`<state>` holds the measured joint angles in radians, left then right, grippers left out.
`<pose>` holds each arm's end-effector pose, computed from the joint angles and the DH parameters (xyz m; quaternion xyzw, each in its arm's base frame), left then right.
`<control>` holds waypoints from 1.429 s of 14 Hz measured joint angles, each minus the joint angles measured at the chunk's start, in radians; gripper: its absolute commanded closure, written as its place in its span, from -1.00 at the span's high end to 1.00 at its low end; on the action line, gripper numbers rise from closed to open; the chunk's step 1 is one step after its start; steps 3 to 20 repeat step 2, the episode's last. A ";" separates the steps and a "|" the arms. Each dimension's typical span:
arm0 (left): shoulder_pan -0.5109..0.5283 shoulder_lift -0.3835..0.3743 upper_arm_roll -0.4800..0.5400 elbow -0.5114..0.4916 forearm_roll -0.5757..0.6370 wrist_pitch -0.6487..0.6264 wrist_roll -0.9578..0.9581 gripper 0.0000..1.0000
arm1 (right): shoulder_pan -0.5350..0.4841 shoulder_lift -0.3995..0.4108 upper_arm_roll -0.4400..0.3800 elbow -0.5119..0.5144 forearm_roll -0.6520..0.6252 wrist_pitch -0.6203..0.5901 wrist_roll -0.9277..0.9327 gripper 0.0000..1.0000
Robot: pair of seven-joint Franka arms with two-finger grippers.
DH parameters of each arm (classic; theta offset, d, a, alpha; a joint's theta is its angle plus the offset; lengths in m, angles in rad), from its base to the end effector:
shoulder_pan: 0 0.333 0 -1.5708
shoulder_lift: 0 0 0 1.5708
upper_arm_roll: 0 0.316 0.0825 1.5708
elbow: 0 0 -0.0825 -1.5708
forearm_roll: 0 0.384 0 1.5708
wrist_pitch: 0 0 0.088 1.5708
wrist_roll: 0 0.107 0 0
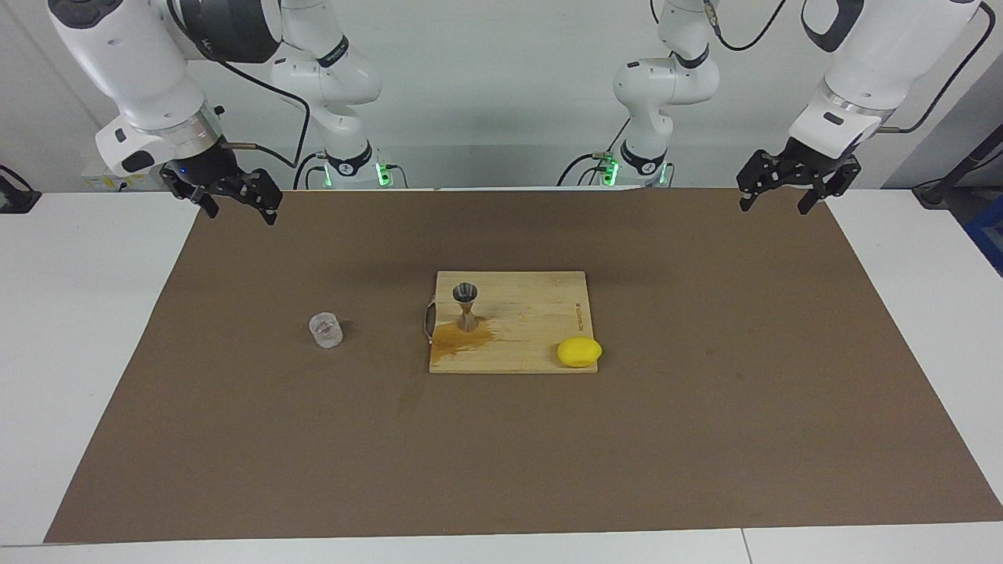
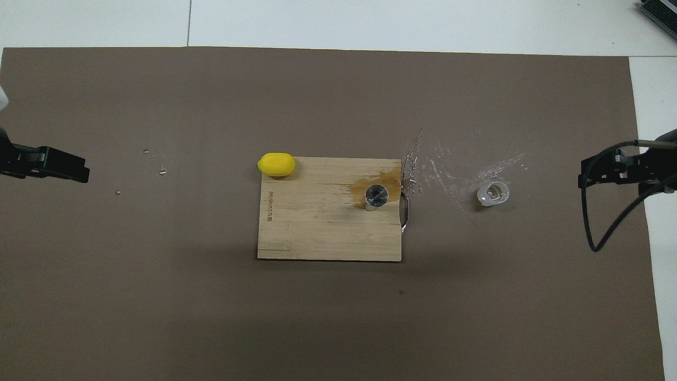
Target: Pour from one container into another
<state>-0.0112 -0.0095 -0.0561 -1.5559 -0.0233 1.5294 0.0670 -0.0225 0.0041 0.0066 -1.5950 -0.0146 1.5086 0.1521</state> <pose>0.5461 -0.0395 0.6332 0.9976 -0.0675 -0.0085 0.0114 0.5479 -0.0104 0.6058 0.9954 -0.0839 -0.0446 0.0103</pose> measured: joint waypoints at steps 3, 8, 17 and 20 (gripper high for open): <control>0.000 0.000 0.000 0.000 0.000 0.000 0.000 1.00 | 0.002 0.000 0.000 0.000 0.000 0.009 0.000 1.00; 0.000 0.000 0.000 0.000 0.000 0.000 0.000 1.00 | 0.002 0.000 0.000 0.000 0.000 0.009 0.000 1.00; 0.000 0.000 0.000 0.000 0.000 0.000 0.000 1.00 | 0.002 0.000 0.000 0.000 0.000 0.009 0.000 1.00; 0.000 0.000 0.000 0.000 0.000 0.000 0.000 1.00 | 0.002 0.000 0.000 0.000 0.000 0.009 0.000 1.00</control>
